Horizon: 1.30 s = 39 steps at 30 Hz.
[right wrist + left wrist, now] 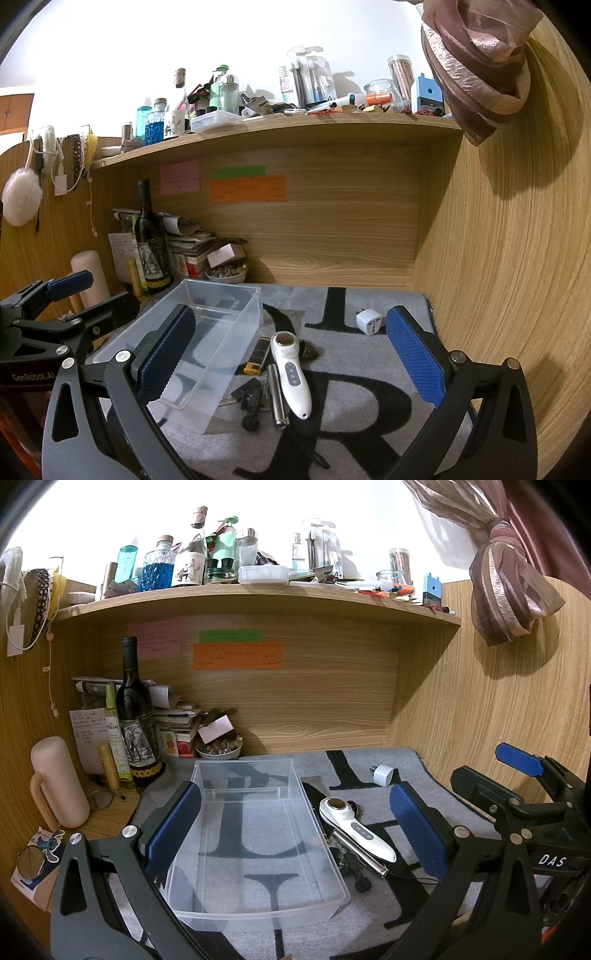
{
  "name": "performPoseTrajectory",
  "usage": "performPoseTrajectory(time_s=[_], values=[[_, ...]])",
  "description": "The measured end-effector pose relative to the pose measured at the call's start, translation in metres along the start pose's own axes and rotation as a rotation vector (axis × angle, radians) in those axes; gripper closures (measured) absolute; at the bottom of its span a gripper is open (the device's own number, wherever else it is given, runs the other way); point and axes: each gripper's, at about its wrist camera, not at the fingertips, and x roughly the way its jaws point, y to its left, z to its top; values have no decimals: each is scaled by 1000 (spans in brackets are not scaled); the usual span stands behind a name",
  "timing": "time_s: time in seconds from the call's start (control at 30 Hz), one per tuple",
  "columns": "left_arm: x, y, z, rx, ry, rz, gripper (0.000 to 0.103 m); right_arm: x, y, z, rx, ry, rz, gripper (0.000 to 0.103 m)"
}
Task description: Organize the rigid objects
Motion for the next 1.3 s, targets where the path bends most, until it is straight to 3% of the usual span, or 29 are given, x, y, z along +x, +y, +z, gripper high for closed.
performPoseTrajectory(time_s=[0.47,0.63,0.77,0.9,1.0,1.13,1.3], values=[[1,2,0,0,2,-6,0,0,0,0,-2,-2,-1,0],[3,5,2,-8,17,-40,0,0,0,1,-7,0,1,0],[1,8,4,-8,4,-15,0,2,0,3,6,5,5,0],[3,15,5,-7,23,4,16,4,-3,4,20,12,15,0],[9,25,4,-18,55,4,18,5,-4,3,21,15,19,2],[16,39,1,-39,105,-7,27,12,-7,2,14,36,27,12],[29,62,-2,-51,180,42,34,29,-12,-1,11,97,47,24]])
